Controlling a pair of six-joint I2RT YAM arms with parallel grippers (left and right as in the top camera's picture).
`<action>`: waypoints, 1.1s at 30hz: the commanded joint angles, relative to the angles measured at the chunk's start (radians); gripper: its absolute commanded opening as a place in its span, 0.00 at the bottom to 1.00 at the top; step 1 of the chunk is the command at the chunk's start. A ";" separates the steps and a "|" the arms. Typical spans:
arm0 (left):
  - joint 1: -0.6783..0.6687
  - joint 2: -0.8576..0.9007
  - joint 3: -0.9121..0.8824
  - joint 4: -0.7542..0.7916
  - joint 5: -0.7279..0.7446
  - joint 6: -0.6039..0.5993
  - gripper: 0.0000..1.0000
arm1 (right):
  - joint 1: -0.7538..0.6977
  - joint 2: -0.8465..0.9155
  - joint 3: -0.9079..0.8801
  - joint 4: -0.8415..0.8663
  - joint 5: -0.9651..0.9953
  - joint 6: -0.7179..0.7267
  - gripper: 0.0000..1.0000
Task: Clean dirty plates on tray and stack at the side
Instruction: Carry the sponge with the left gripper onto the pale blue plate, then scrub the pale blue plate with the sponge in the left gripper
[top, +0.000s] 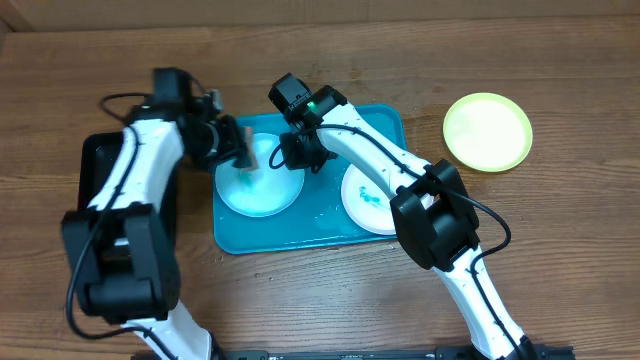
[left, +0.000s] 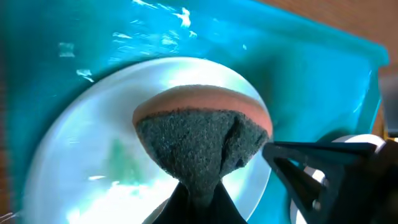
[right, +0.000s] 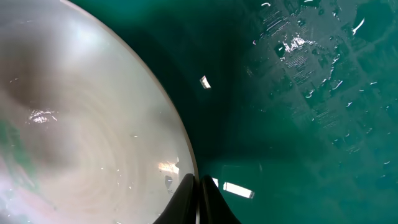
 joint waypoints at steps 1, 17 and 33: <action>-0.051 0.064 -0.010 0.029 -0.021 -0.053 0.04 | 0.000 0.009 0.011 0.000 0.013 0.016 0.04; -0.078 0.177 -0.004 -0.035 -0.579 -0.089 0.04 | -0.034 0.009 0.011 -0.022 0.013 0.016 0.04; -0.095 0.174 0.104 -0.130 -0.271 -0.119 0.04 | -0.071 0.009 0.011 -0.036 0.013 0.016 0.04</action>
